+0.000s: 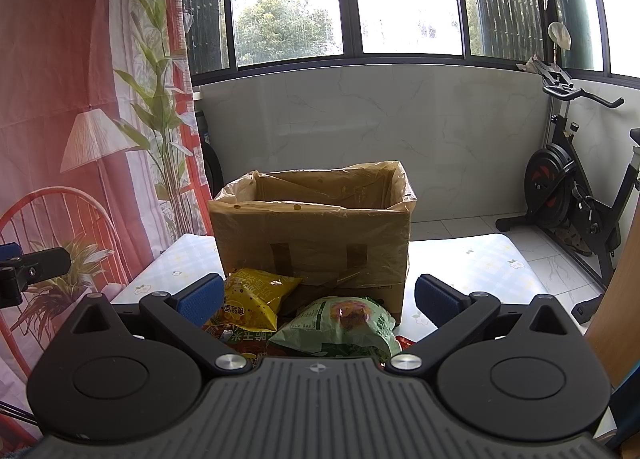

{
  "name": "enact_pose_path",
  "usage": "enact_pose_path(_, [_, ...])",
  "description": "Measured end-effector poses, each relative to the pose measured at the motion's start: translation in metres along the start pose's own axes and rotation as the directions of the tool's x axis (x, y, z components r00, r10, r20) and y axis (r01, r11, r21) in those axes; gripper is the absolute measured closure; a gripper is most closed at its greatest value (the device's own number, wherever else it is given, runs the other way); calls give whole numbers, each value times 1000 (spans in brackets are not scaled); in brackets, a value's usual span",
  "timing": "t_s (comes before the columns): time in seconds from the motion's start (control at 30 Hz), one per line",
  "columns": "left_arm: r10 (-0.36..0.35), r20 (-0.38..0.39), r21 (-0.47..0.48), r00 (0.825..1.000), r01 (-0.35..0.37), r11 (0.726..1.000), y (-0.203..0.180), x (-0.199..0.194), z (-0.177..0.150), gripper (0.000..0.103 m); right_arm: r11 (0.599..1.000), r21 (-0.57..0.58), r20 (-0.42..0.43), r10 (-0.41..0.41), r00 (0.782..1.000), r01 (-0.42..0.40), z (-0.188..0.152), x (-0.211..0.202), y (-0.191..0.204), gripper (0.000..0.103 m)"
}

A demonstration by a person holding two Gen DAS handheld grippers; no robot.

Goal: Organize snacks

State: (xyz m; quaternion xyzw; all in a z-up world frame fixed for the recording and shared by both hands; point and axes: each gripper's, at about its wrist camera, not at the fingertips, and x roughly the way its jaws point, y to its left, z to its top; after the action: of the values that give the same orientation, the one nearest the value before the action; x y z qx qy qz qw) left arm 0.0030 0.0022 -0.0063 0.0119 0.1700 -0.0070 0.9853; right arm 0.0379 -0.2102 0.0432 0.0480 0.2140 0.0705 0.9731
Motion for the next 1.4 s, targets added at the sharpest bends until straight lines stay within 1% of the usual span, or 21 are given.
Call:
enact_pose_path(0.27, [10,-15,-16,1000,-10,1000,2,2,1,5,1000,6,4,0,1000,0,-3,4,-4,0])
enact_pose_path(0.37, [20,-22,-35,1000,-20,999,7,6,3,5,1000,23,48,11,999,-12,-3,2,-8,0])
enact_pose_path(0.47, [44,-14,-53,999,-45,998,15,14,5,5,999,38,116,-11,993,6,-7,8,-19,0])
enact_pose_path(0.53, [68,-7,-58,998,-68,996,20,22,6,5,998,56,133,-13,991,5,-3,12,-24,0])
enact_pose_path(0.63, [92,2,-63,996,-92,994,27,35,7,5,997,77,153,14,988,-25,2,23,-29,0])
enact_pose_path(0.77, [107,-15,-67,994,-108,992,36,58,9,5,997,77,176,-19,984,5,5,42,-31,0])
enact_pose_path(0.83, [108,-33,-67,994,-110,992,37,69,8,5,996,87,156,-24,988,10,7,57,-35,0])
enact_pose_path(0.93, [102,-47,-56,994,-105,993,38,84,7,5,996,93,100,-1,995,-8,8,81,-39,0])
enact_pose_path(1.1, [86,-65,-58,994,-89,994,41,110,5,5,997,71,65,-19,998,14,3,109,-38,0])
enact_pose_path(1.3, [67,-99,-68,993,-74,995,43,138,-5,6,999,41,8,-32,999,31,-11,146,-40,0])
enact_pose_path(1.4, [49,-131,-72,990,-59,996,41,153,-12,6,999,42,-29,-28,999,29,-22,165,-44,0])
